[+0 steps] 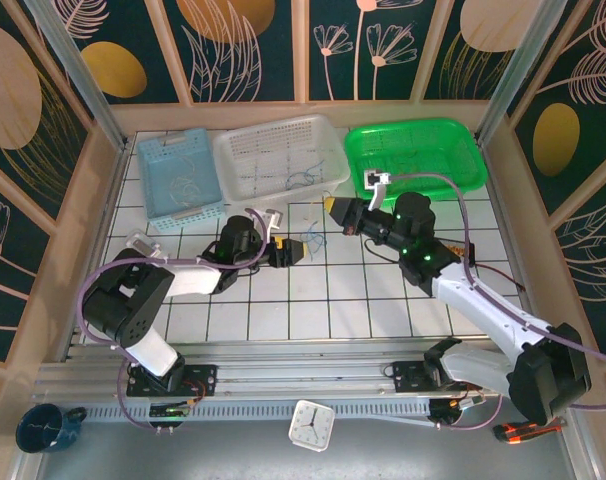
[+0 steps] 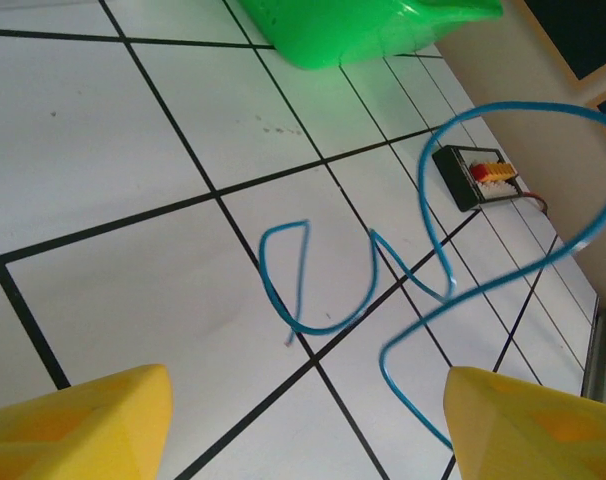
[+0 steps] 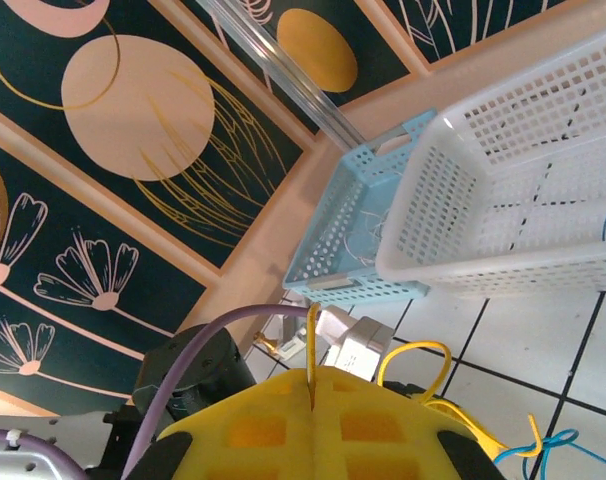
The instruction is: Untangle the cables
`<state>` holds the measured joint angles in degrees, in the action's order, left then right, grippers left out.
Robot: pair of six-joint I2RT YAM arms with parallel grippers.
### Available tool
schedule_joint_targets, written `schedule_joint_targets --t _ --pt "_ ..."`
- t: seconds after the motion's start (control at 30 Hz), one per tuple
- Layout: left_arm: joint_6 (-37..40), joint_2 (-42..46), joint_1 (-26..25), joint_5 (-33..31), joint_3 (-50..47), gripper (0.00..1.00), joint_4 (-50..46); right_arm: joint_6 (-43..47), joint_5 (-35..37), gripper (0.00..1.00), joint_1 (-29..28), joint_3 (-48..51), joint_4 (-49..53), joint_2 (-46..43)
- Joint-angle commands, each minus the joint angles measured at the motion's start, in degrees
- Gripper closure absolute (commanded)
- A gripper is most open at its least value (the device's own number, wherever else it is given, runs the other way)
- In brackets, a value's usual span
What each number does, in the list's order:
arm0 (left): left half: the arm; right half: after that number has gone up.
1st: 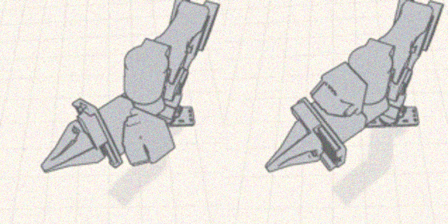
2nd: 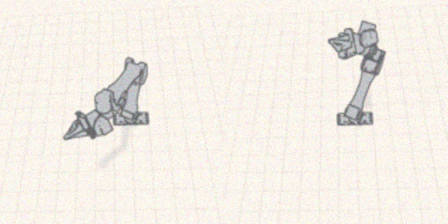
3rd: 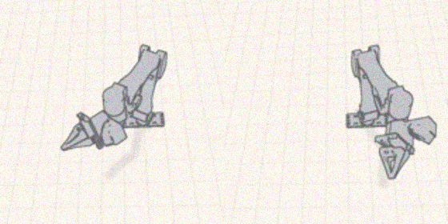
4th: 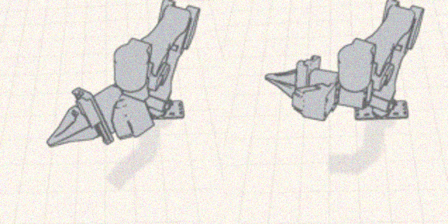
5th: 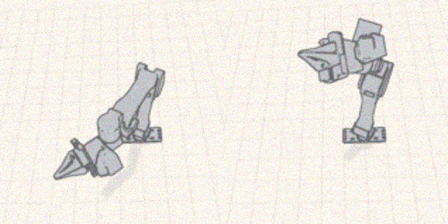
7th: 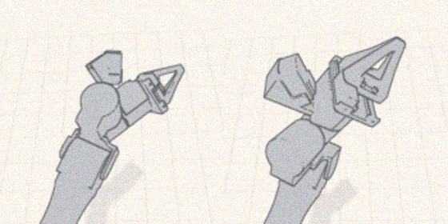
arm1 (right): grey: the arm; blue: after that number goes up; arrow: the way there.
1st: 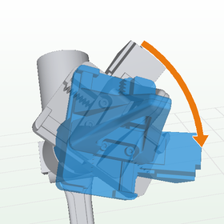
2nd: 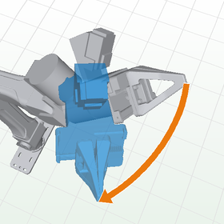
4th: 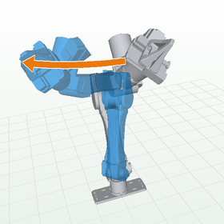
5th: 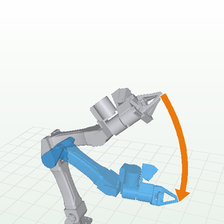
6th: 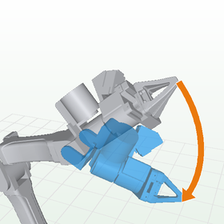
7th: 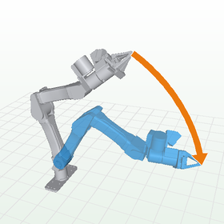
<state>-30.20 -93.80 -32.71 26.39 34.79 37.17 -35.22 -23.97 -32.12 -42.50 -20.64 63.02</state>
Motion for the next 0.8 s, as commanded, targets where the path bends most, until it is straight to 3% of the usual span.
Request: schedule_joint_targets --t 0.0,0.4,0.77 --pt "1.7 -1.3 -0.4 0.1 1.4 0.28 1.1 -1.2 -1.0 1.00 -0.2 -2.7 -1.3 -1.8" --pt "-0.6 4.0 -0.7 3.2 -1.8 0.21 6.4 -1.2 0.0 1.00 -1.4 -2.9 -1.5 -1.7" --pt "-4.2 6.0 -1.3 6.8 -1.6 0.22 11.3 -1.5 0.9 1.00 -2.7 -2.0 -2.6 -0.8"
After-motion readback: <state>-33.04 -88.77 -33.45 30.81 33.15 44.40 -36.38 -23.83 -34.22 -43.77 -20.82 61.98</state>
